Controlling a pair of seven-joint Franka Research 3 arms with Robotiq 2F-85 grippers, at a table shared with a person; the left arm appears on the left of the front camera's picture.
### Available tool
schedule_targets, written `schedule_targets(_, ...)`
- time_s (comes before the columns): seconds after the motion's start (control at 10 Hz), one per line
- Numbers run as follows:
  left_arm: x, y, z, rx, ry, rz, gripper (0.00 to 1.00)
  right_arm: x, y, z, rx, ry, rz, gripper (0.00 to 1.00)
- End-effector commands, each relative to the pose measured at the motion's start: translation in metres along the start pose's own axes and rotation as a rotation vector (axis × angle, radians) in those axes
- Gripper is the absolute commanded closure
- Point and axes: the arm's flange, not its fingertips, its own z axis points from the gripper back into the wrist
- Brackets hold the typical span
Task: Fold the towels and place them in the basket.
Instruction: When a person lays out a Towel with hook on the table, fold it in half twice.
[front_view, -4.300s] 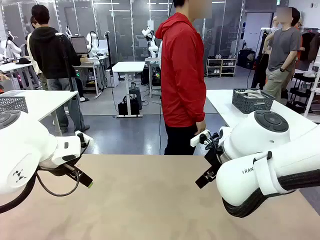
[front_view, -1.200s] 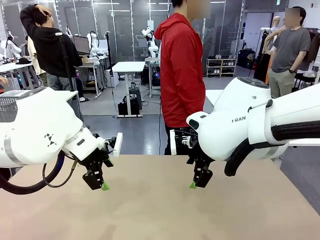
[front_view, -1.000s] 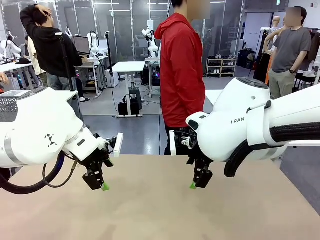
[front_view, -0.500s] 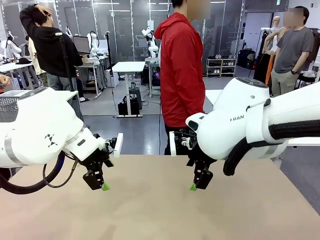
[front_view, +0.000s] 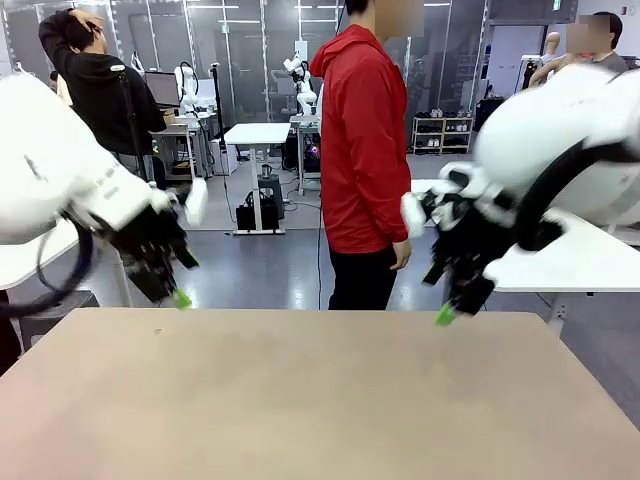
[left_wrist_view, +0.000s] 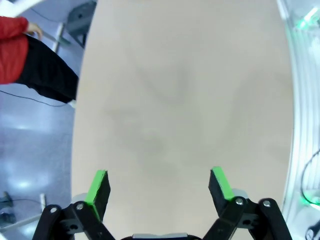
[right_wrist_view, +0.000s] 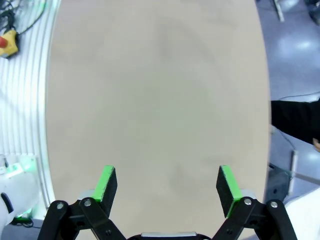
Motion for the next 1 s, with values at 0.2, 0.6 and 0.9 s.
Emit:
schedule_targets(0.2,-0.018,0.038,0.109,-0.07,-0.128,0.006,0.0,-0.05,0.015,0.134,-0.126,-0.102,-0.085,0.0)
schedule_targets(0.6,-0.054,0.063,0.159,-0.07,-0.124,0.002,0.0,-0.093,0.019,0.201,-0.078,-0.097,-0.1,0.0)
schedule_targets(0.9,-0.068,0.066,0.169,-0.058,-0.119,0.022,0.0,-0.092,0.016,0.218,-0.055,-0.073,-0.086,0.0)
